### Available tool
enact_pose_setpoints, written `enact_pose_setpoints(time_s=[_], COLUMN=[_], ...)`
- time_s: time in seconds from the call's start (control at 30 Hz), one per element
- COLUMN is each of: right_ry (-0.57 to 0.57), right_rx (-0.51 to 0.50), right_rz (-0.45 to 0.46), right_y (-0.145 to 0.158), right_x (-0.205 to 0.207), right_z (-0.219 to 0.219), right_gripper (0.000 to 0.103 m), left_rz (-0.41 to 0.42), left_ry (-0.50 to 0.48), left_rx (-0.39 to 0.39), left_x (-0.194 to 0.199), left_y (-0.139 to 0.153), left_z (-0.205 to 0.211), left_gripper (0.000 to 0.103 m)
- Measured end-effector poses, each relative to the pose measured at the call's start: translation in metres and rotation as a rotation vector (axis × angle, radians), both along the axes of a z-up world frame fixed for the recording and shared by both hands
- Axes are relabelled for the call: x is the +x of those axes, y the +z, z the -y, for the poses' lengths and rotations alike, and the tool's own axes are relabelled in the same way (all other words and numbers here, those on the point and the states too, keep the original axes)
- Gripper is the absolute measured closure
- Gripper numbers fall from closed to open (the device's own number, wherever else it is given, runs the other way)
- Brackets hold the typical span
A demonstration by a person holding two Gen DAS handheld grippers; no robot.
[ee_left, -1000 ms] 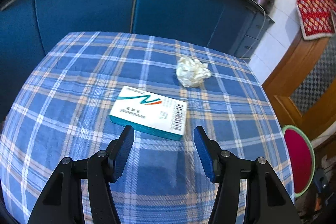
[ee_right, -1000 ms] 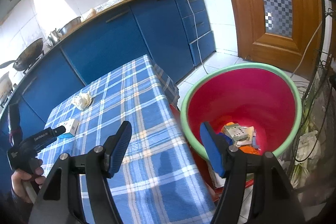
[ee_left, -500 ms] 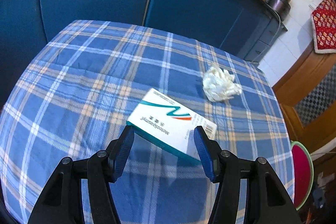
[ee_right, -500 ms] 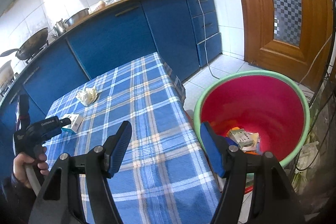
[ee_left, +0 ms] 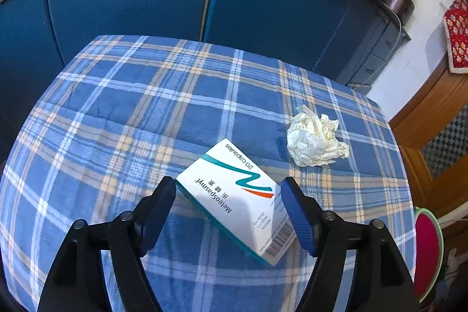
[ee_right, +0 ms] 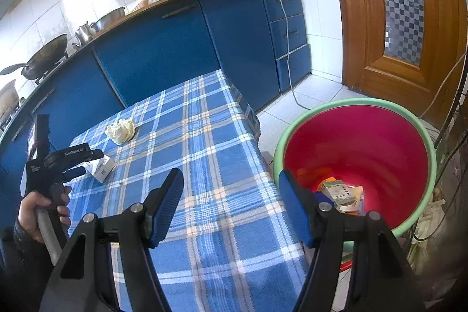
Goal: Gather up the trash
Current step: 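Lower the left tool around the white medicine box and close it, then grasp the crumpled white paper with the right tool while the left tool holds the box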
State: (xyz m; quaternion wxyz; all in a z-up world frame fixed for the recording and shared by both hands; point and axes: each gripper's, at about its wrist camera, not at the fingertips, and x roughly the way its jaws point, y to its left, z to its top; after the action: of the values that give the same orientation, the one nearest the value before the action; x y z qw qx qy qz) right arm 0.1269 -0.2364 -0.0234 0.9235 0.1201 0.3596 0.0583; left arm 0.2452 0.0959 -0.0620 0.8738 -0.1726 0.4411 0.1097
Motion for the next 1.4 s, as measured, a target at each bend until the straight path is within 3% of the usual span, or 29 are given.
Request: enact_pose_setpoints(time_s=[0.57, 0.7, 0.83, 0.93, 1.4], right_ry=[-0.008, 0.009, 0.038, 0.062, 0.191], right_rx=[0.002, 0.0, -0.006, -0.012, -0.048], right_rz=[-0.005, -0.004, -0.003, -0.004, -0.014], right_y=[-0.004, -0.001, 0.003, 0.005, 0.006], right_x=[0.007, 0.012, 0.021, 0.026, 0.058], right_z=[0.007, 0.0, -0.013, -0.025, -0.105], right_gripper=[0.034, 0.034, 0.034, 0.034, 0.032], left_rz=[-0.039, -0.025, -0.014, -0.008, 0.046], left_ry=[-0.044, -0.066, -0.095, -0.117, -0.078], left_rx=[0.14, 0.165, 0.162, 0.161, 0.213], left_x=[0.016, 0.007, -0.002, -0.009, -0.021], left_y=[-0.01, -0.009, -0.008, -0.007, 0.002], left_z=[0.033, 0.034, 0.031, 0.027, -0.015], left_gripper=[0.023, 0.031, 0.043, 0.047, 0.048])
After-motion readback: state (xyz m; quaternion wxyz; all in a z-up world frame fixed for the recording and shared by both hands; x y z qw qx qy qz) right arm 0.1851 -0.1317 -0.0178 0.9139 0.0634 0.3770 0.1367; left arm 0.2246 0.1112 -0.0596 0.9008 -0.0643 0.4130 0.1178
